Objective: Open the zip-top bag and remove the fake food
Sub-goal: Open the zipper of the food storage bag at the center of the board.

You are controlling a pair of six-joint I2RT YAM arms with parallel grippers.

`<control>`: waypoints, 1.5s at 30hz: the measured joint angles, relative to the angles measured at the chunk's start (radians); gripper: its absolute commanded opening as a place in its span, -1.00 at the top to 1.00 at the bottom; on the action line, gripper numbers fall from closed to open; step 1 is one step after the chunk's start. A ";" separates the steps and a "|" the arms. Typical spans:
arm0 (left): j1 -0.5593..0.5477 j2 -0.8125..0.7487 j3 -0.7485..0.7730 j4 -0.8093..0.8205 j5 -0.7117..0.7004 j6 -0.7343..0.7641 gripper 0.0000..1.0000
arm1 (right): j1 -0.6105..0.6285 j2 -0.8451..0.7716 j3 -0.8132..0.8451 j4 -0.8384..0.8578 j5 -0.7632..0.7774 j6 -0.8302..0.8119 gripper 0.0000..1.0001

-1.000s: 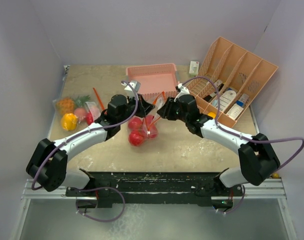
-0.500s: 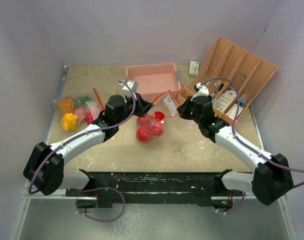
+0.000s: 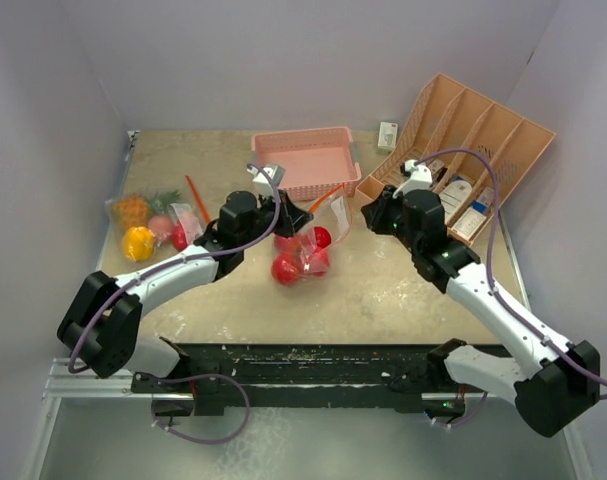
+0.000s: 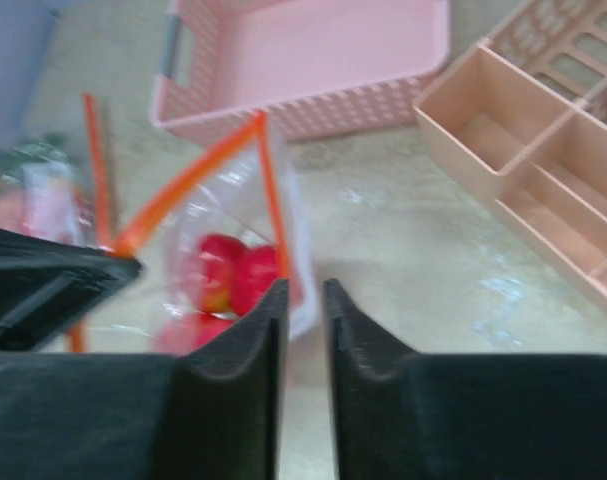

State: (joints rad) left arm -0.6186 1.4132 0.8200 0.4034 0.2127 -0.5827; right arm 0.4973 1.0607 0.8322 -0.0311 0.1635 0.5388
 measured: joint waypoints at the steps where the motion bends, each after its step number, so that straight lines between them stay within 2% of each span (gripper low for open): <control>1: -0.002 0.001 0.000 0.002 0.001 -0.001 0.93 | 0.000 0.002 0.018 0.005 -0.010 -0.004 0.95; 6: -0.011 0.011 0.000 0.019 0.005 -0.004 0.91 | 0.000 0.100 0.101 0.074 -0.103 0.002 1.00; 12: -0.021 0.025 0.001 0.023 0.005 -0.008 0.88 | 0.000 0.227 0.100 0.167 -0.238 0.044 1.00; 16: -0.031 0.035 0.013 0.023 0.008 -0.008 0.72 | 0.001 0.303 0.068 0.248 -0.288 0.066 1.00; 18: -0.037 0.045 0.027 0.022 0.010 -0.008 0.50 | 0.001 0.346 0.046 0.278 -0.296 0.075 1.00; 24: -0.059 0.062 0.055 0.022 0.020 0.012 -0.55 | 0.001 0.417 -0.047 0.318 -0.311 0.095 1.00; 26: -0.062 0.056 0.055 0.010 0.005 0.024 -0.77 | 0.001 0.426 -0.071 0.336 -0.314 0.098 1.00; 27: -0.063 0.050 0.055 -0.002 -0.008 0.030 -0.78 | 0.001 0.427 -0.086 0.352 -0.317 0.098 1.00; 28: -0.063 0.039 0.053 -0.013 -0.023 0.034 -0.73 | 0.001 0.427 -0.098 0.367 -0.320 0.098 1.00; 31: -0.063 -0.010 0.043 -0.042 -0.061 0.051 -0.23 | 0.001 0.427 -0.143 0.424 -0.343 0.098 1.00; 34: -0.063 -0.046 0.026 -0.044 -0.074 0.061 0.15 | 0.001 0.427 -0.186 0.475 -0.364 0.093 0.97; 39: -0.064 0.007 -0.047 0.011 -0.048 0.019 0.93 | 0.001 0.425 -0.235 0.515 -0.367 0.081 0.93; 40: -0.066 0.037 -0.064 0.024 -0.039 0.013 1.00 | 0.001 0.423 -0.240 0.518 -0.367 0.078 0.91; 43: -0.081 0.128 -0.099 0.031 -0.022 -0.009 1.00 | 0.001 0.410 -0.255 0.527 -0.366 0.069 0.83; 45: -0.101 0.175 -0.114 0.031 -0.015 -0.012 1.00 | 0.001 0.401 -0.263 0.537 -0.365 0.061 0.69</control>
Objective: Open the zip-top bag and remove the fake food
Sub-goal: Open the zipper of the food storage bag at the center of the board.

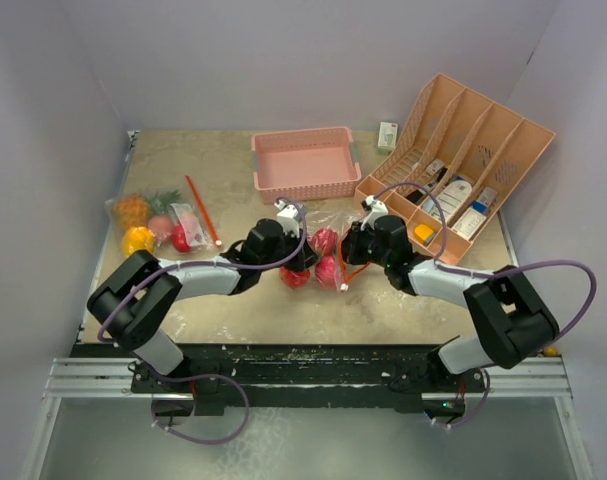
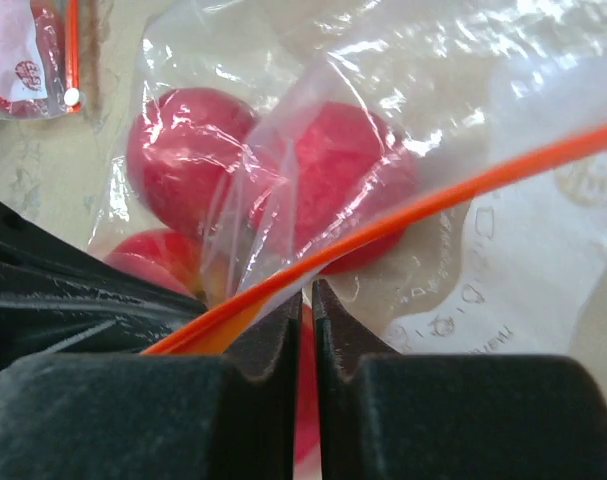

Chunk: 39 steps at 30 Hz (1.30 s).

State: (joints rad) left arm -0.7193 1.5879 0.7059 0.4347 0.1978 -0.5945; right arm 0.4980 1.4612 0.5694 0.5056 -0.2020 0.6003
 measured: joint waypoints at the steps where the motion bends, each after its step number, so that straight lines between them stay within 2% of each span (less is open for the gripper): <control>1: -0.011 0.013 -0.002 0.013 0.007 -0.008 1.00 | 0.000 -0.005 -0.003 0.003 0.000 -0.002 0.60; 10: -0.057 0.078 0.000 0.129 0.008 -0.007 1.00 | 0.000 -0.064 -0.047 0.016 -0.010 -0.042 -0.11; 15: -0.061 0.118 0.024 0.164 0.008 -0.005 1.00 | -0.010 -0.098 -0.061 0.005 -0.014 -0.077 -0.35; 18: -0.062 0.135 0.041 0.167 0.008 -0.002 1.00 | -0.017 -0.101 -0.065 0.002 0.004 -0.092 -0.39; 20: -0.062 0.145 0.052 0.166 0.008 0.005 1.00 | -0.023 -0.103 -0.072 0.007 0.011 -0.094 -0.34; 22: -0.062 0.151 0.060 0.164 0.008 0.008 1.00 | -0.025 -0.117 -0.091 0.016 0.022 -0.091 -0.17; 24: -0.063 0.151 0.061 0.163 0.007 0.012 1.00 | -0.025 -0.151 -0.121 0.016 0.028 -0.082 0.06; 27: -0.064 0.146 0.061 0.157 -0.007 0.013 1.00 | -0.012 -0.238 -0.167 -0.034 0.026 -0.061 0.56; 30: -0.066 0.129 0.061 0.122 -0.024 0.020 1.00 | -0.005 -0.307 -0.168 -0.088 0.027 -0.053 0.87; 33: -0.067 0.106 0.061 0.079 -0.033 0.035 1.00 | -0.004 -0.353 -0.168 -0.119 0.028 -0.050 1.00; 39: -0.070 0.048 0.050 -0.018 -0.022 0.043 1.00 | -0.004 -0.340 -0.185 -0.115 0.023 -0.048 1.00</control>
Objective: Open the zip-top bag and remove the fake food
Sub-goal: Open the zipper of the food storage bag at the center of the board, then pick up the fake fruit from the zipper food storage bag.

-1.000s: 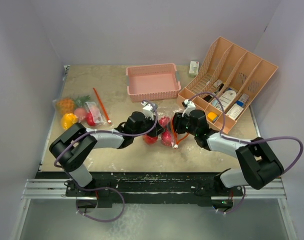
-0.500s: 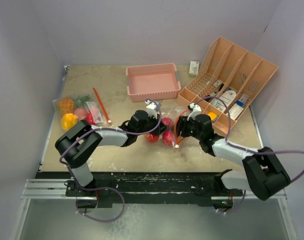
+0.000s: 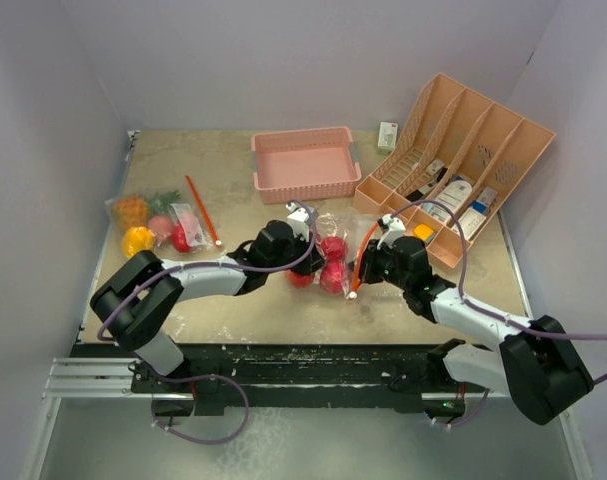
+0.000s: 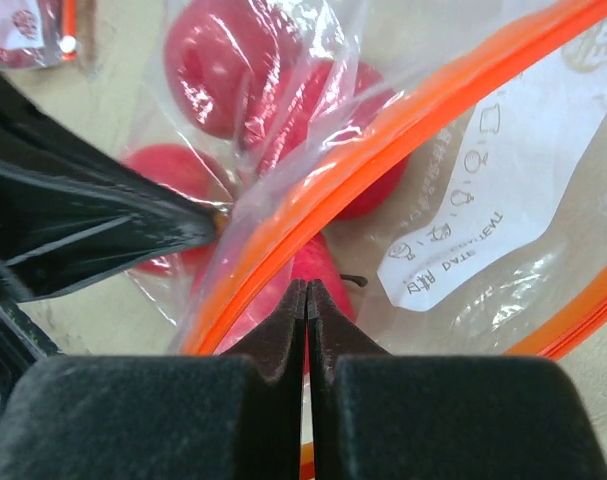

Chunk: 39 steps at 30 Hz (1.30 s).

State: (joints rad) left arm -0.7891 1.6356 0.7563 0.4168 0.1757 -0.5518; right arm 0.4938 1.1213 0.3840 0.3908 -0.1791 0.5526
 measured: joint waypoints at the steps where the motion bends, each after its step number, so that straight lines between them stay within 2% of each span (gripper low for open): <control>1: -0.003 -0.014 -0.002 -0.019 0.000 0.000 1.00 | 0.000 0.007 -0.005 0.001 -0.001 0.002 1.00; 7: -0.051 -0.093 -0.024 -0.069 0.003 0.004 1.00 | 0.000 0.047 -0.019 0.012 -0.021 0.009 1.00; 16: -0.076 -0.105 -0.074 -0.007 0.006 -0.032 1.00 | 0.000 0.049 -0.031 0.041 -0.022 0.013 1.00; 27: -0.112 -0.229 -0.120 -0.173 -0.001 -0.040 1.00 | 0.000 0.059 -0.031 0.049 -0.027 0.014 1.00; 33: -0.124 -0.246 -0.123 -0.190 -0.013 -0.040 1.00 | 0.000 0.052 -0.031 0.048 -0.032 0.014 0.99; 36: -0.127 -0.181 -0.120 -0.174 -0.024 -0.040 1.00 | 0.000 0.032 -0.031 0.042 -0.035 0.014 0.81; 39: -0.128 -0.079 -0.105 -0.148 -0.022 -0.040 1.00 | 0.000 -0.010 -0.031 0.022 -0.040 0.015 0.35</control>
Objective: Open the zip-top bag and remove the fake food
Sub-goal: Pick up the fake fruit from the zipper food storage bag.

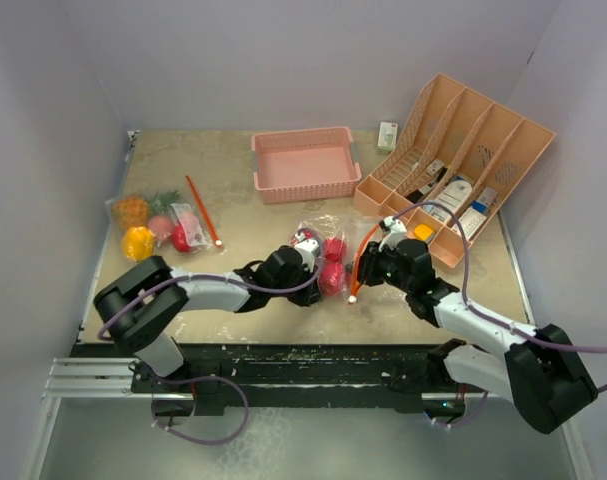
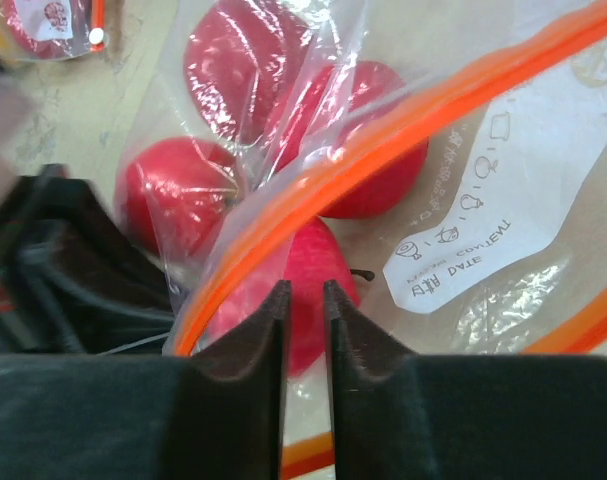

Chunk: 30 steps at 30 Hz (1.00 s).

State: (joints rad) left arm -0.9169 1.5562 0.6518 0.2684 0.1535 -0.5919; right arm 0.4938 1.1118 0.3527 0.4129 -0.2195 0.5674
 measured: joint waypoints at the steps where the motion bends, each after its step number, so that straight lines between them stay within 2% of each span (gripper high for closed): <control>1: 0.000 0.035 0.006 0.009 0.003 0.000 1.00 | 0.000 -0.019 0.000 -0.011 0.000 -0.001 0.16; 3: 0.000 0.096 0.015 0.023 0.005 0.000 1.00 | 0.000 -0.057 -0.002 -0.026 -0.001 -0.003 -0.08; 5: 0.001 0.129 0.034 0.049 0.016 -0.002 1.00 | 0.000 -0.085 -0.002 -0.035 0.000 -0.009 -0.22; 9: 0.000 0.163 0.073 0.059 0.016 0.005 1.00 | 0.000 -0.086 -0.002 -0.052 -0.001 -0.020 -0.31; 11: 0.000 0.174 0.091 0.058 0.017 0.010 1.00 | 0.000 -0.073 -0.002 -0.060 -0.001 -0.023 -0.18; 15: 0.000 0.179 0.113 0.056 0.024 0.014 1.00 | 0.000 -0.037 -0.002 -0.054 -0.008 -0.028 0.46; 18: 0.000 0.171 0.115 0.048 0.035 0.022 1.00 | 0.000 -0.017 -0.002 -0.046 -0.007 -0.028 0.81; 24: 0.000 0.011 0.115 -0.080 0.064 0.084 1.00 | 0.002 0.012 -0.002 -0.040 0.002 -0.020 0.94; 27: 0.000 -0.108 0.121 -0.148 0.047 0.126 1.00 | 0.002 0.012 -0.002 -0.033 0.009 -0.017 0.95; 30: 0.000 -0.151 0.152 -0.182 0.010 0.162 1.00 | 0.002 0.012 -0.002 -0.030 0.018 -0.016 0.96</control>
State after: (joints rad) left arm -0.9169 1.4052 0.8036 0.0864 0.1631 -0.4301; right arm 0.4957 1.1240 0.3504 0.3832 -0.2012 0.5510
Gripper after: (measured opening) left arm 0.003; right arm 0.026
